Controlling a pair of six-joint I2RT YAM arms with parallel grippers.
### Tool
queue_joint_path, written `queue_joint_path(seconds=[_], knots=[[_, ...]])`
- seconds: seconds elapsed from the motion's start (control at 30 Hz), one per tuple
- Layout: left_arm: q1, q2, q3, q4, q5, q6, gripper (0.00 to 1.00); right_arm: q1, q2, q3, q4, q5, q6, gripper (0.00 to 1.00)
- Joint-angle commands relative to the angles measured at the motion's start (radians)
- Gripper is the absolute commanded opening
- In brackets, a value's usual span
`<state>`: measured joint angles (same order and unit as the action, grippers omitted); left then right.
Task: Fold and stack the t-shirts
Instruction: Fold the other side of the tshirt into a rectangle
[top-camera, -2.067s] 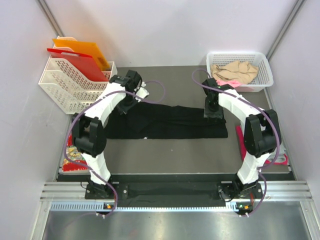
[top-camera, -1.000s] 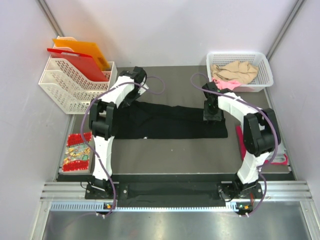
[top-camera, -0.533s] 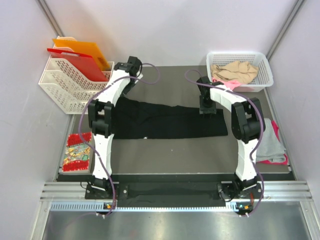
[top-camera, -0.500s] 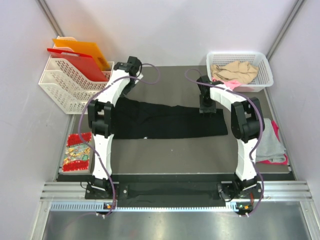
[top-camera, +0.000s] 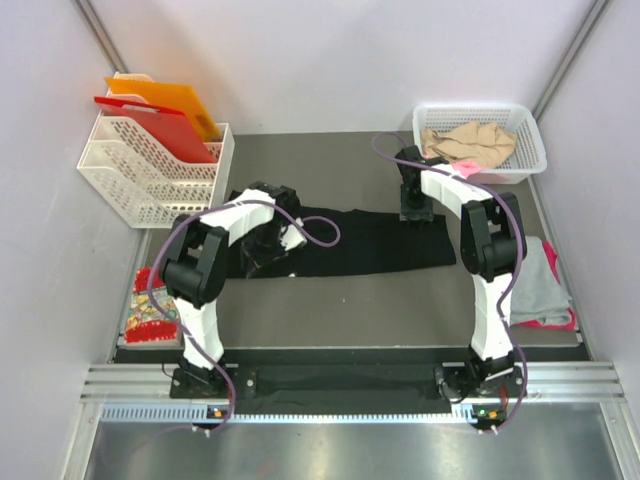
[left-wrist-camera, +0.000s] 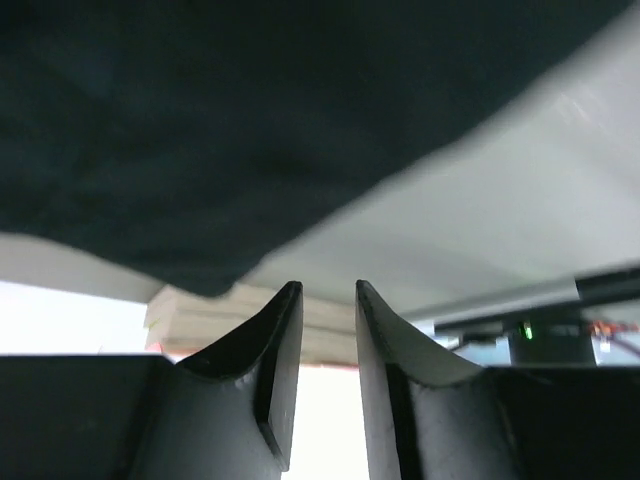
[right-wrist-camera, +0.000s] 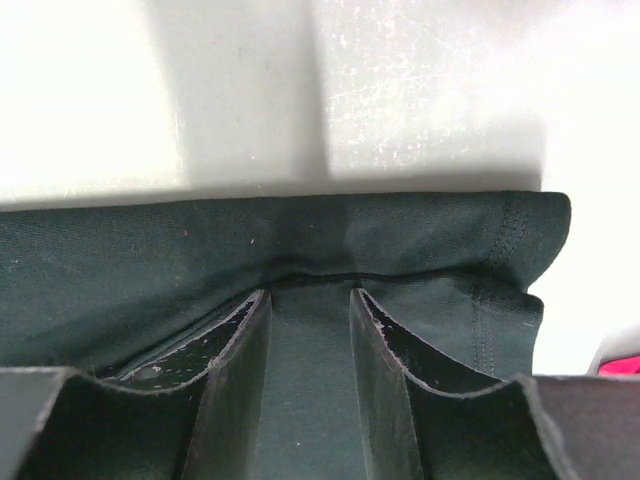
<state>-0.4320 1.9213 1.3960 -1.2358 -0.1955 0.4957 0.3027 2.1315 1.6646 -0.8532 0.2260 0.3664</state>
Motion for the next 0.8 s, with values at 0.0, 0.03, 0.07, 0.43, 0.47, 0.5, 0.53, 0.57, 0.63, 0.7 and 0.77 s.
queue_joint_path(seconds=[0.0,0.03,0.07,0.43,0.47,0.5,0.53,0.57,0.63,0.7,0.77], knots=[[0.025,0.067,0.072,0.116,-0.016,-0.034,0.33,-0.017,-0.07,-0.012,0.016,0.045,-0.001,0.38],[0.032,0.111,0.104,0.113,-0.015,-0.036,0.32,-0.017,-0.08,-0.026,0.019,0.039,-0.001,0.38],[0.035,0.134,0.18,0.095,-0.015,-0.039,0.32,-0.017,-0.106,-0.041,0.02,0.035,-0.003,0.38],[0.058,0.369,0.515,0.035,0.002,-0.072,0.3,-0.011,-0.206,-0.281,0.094,0.021,0.003,0.38],[0.058,0.372,0.506,0.041,0.007,-0.081,0.3,-0.013,-0.208,-0.287,0.095,0.026,0.003,0.38],[0.058,0.37,0.494,0.068,0.002,-0.086,0.3,-0.013,-0.208,-0.292,0.098,0.024,0.0,0.38],[0.059,0.366,0.482,0.088,-0.002,-0.097,0.3,-0.011,-0.208,-0.292,0.098,0.024,-0.001,0.38],[0.059,0.36,0.463,0.102,-0.01,-0.098,0.3,-0.013,-0.209,-0.292,0.1,0.024,-0.001,0.38],[0.061,0.351,0.463,0.131,-0.022,-0.106,0.31,-0.013,-0.205,-0.292,0.106,0.019,-0.004,0.38],[0.062,0.344,0.497,0.139,-0.036,-0.109,0.31,-0.01,-0.2,-0.29,0.108,0.012,-0.006,0.38],[0.064,0.344,0.559,0.145,-0.045,-0.108,0.31,-0.011,-0.188,-0.287,0.111,0.01,-0.009,0.38]])
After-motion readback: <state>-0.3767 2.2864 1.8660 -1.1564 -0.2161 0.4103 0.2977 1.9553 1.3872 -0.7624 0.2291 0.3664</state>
